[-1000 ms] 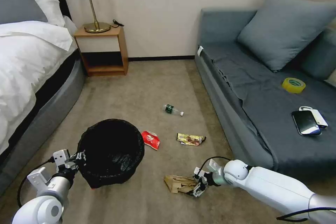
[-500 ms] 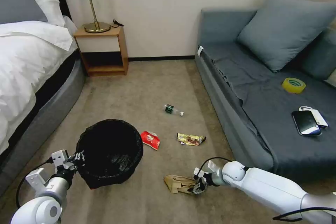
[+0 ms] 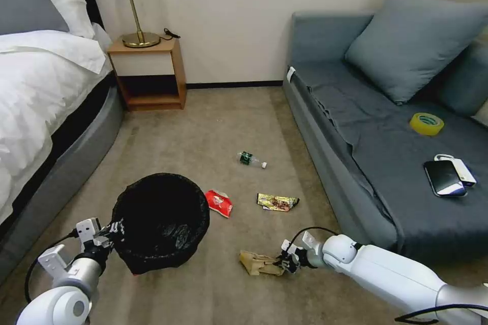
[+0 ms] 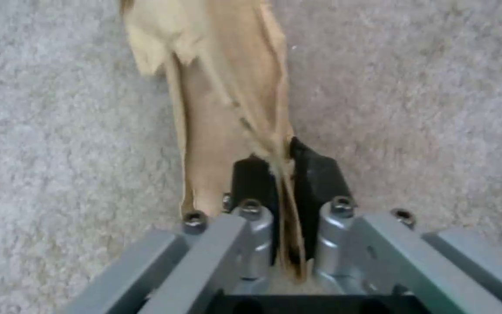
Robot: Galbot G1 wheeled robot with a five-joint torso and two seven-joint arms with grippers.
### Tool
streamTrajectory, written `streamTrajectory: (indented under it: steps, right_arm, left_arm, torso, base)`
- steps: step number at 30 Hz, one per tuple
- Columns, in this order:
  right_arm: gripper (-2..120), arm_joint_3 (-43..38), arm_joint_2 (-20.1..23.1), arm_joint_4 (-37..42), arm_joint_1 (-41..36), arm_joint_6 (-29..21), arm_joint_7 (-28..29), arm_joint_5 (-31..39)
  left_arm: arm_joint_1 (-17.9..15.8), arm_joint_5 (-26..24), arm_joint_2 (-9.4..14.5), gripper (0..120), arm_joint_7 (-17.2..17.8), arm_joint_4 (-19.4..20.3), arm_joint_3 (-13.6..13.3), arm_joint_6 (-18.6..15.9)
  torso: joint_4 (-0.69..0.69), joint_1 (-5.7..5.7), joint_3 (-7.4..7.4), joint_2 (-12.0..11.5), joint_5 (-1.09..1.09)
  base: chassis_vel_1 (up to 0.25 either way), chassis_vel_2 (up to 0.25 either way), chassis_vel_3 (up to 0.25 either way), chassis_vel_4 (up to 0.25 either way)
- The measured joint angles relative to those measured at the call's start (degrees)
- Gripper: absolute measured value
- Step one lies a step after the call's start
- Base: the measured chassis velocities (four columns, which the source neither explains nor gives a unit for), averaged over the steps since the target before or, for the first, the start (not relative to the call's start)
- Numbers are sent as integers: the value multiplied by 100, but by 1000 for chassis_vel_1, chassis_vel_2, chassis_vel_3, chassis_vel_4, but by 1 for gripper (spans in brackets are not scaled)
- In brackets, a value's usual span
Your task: Pick up the trash bin, then pick up the garbage on the floor and place it into the trash bin.
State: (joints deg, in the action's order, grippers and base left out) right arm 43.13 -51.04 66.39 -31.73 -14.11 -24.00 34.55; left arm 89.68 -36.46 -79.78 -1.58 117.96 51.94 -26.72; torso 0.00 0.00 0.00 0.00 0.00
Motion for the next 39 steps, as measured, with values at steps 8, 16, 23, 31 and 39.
streamTrajectory:
  steps: [8,16,23,31,39]
  right_arm:
    - [0,-487,105,223,-137,36,84,2]
    - [0,-1849,484,1207,-421,-17,401,463]
    - [0,-2948,839,2512,-630,-250,829,1190]
    - [0,-3102,1154,3940,-734,-438,1154,1513]
    - [0,-2116,1211,5081,-197,-687,1358,1605]
  left_arm:
    - [13,3,-10,4,5,0,7,-6]
    - [23,112,-89,4,6,-141,-143,115]
    - [24,317,-118,4,-6,-218,-376,223]
    - [15,431,-126,4,-28,-247,-586,275]
    - [-23,536,-94,4,-41,-246,-968,282]
  torso:
    - [0,0,0,0,0]
    - [0,0,0,0,0]
    - [0,0,0,0,-1]
    - [0,0,0,1,-1]
    - [0,0,0,0,-1]
  base:
    - [0,0,0,0]
    - [0,0,0,0]
    - [0,0,0,0]
    - [0,0,0,0]
    - [0,0,0,0]
